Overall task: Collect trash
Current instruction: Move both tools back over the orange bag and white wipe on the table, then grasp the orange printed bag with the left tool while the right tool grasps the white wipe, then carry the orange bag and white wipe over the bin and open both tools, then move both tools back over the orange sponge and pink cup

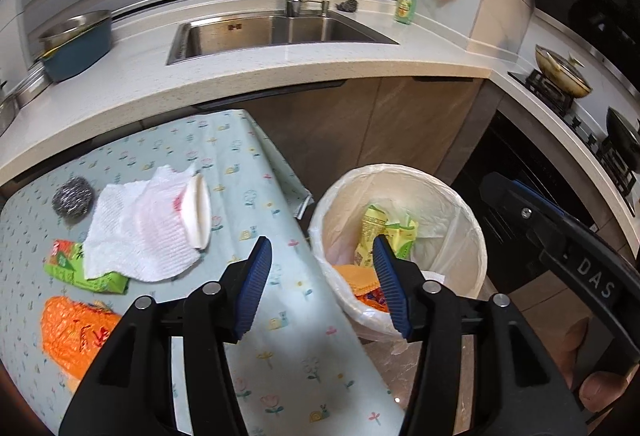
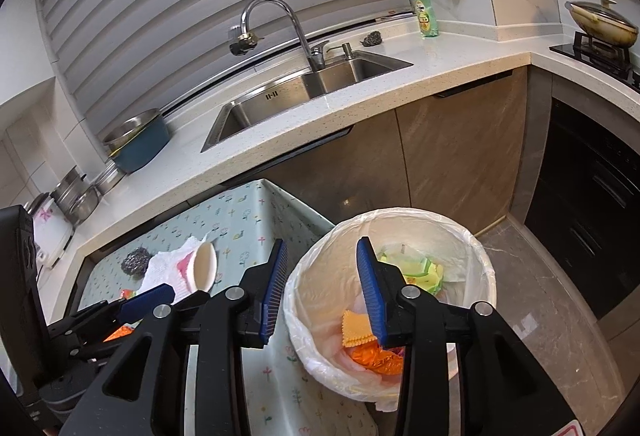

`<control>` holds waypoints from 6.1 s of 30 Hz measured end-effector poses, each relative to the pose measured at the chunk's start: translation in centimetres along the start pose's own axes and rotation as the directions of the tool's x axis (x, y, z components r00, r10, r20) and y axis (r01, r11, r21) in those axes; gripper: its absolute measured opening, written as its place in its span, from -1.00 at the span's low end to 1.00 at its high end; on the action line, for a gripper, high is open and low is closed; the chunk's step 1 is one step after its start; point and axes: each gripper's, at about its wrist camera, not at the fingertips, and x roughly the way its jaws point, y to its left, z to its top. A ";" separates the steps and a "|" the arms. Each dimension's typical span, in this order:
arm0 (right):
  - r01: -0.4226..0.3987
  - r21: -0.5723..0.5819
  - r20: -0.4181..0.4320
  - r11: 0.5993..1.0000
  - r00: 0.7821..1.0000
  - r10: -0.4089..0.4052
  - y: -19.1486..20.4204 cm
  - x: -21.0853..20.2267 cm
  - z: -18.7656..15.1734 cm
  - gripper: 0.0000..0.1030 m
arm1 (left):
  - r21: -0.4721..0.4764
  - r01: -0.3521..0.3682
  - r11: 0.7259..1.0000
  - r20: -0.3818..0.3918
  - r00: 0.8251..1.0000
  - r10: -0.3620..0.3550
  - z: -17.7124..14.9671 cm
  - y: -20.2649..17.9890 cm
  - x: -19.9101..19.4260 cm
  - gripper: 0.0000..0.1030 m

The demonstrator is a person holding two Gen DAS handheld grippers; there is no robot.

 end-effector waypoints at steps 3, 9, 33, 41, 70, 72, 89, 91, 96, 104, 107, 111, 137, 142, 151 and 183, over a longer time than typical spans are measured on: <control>-0.018 -0.017 -0.008 1.000 1.000 0.018 1.3 -0.2 -0.6 -0.31 | -0.032 -0.029 0.999 0.014 0.999 0.029 -0.6 1.5 -1.1 0.07; -0.058 -0.054 -0.030 0.997 0.998 0.057 4.3 -0.6 -2.0 -0.31 | -0.101 -0.088 0.991 0.004 0.996 0.089 -2.1 5.2 -2.8 0.16; -0.173 -0.130 -0.166 0.976 0.975 0.151 15.1 2.9 -8.1 -0.23 | -0.315 -0.299 0.901 -0.100 0.954 0.282 -9.5 20.5 -6.1 0.68; -0.180 -0.132 -0.223 0.975 0.964 0.148 17.2 5.8 -9.9 -0.22 | -0.395 -0.268 0.879 -0.159 0.962 0.222 -10.8 23.3 -4.5 0.73; -0.143 -0.112 -0.323 0.983 0.941 0.100 19.8 16.7 -10.7 -0.23 | -0.421 -0.163 0.892 -0.033 0.986 0.164 -6.0 28.2 -4.6 -0.87; -0.139 -0.105 -0.330 0.985 0.939 0.097 19.5 16.8 -10.9 -0.23 | -0.419 -0.165 0.893 -0.032 0.985 0.168 -6.0 28.4 -4.5 -0.87; -0.171 -0.075 -0.320 0.982 0.937 0.139 19.8 18.4 -9.9 -0.91 | -0.404 -0.169 0.899 -0.059 0.985 0.159 -6.3 27.4 -3.0 -0.87; -0.183 -0.073 -0.308 0.980 0.939 0.152 20.0 18.0 -9.7 -0.95 | -0.402 -0.169 0.900 -0.055 0.986 0.160 -6.1 27.3 -3.2 -0.87; -0.232 -0.083 -0.249 0.969 0.947 0.206 20.6 14.8 -8.0 -0.95 | -0.391 -0.163 0.906 -0.034 0.986 0.163 -5.4 26.1 -4.3 -0.87; -0.249 -0.100 -0.129 0.963 0.963 0.235 19.4 8.7 -4.1 -0.95 | -0.347 -0.143 0.927 0.025 0.987 0.162 -3.6 22.0 -7.0 -0.87; -0.242 -0.098 -0.088 0.965 0.968 0.234 18.1 6.4 -2.8 -0.95 | -0.323 -0.129 0.938 0.045 0.987 0.151 -3.0 20.0 -7.8 -0.87; -0.225 -0.095 -0.041 0.970 0.974 0.222 15.9 3.8 -1.5 -0.95 | -0.280 -0.105 0.954 0.065 0.990 0.128 -2.3 16.6 -8.3 -0.87; -0.022 0.064 0.067 0.998 0.998 0.018 -1.5 -3.1 0.2 -0.95 | -0.006 0.072 0.997 0.048 0.996 -0.072 1.0 -2.4 -3.6 -0.87; 0.000 0.091 0.072 0.996 0.997 -0.006 -3.4 -3.3 0.3 -0.95 | 0.015 0.083 0.996 0.019 0.996 -0.084 1.3 -3.8 -1.7 -0.87; 0.029 0.111 0.065 0.993 0.997 -0.036 -5.2 -2.7 0.2 -0.95 | 0.016 0.099 0.995 -0.027 0.995 -0.098 1.9 -5.0 1.1 -0.84; -0.021 0.025 0.013 0.999 1.000 0.021 0.1 -0.2 -0.4 -0.52 | -0.102 0.017 0.995 0.015 1.000 -0.015 0.6 1.6 -1.1 -0.25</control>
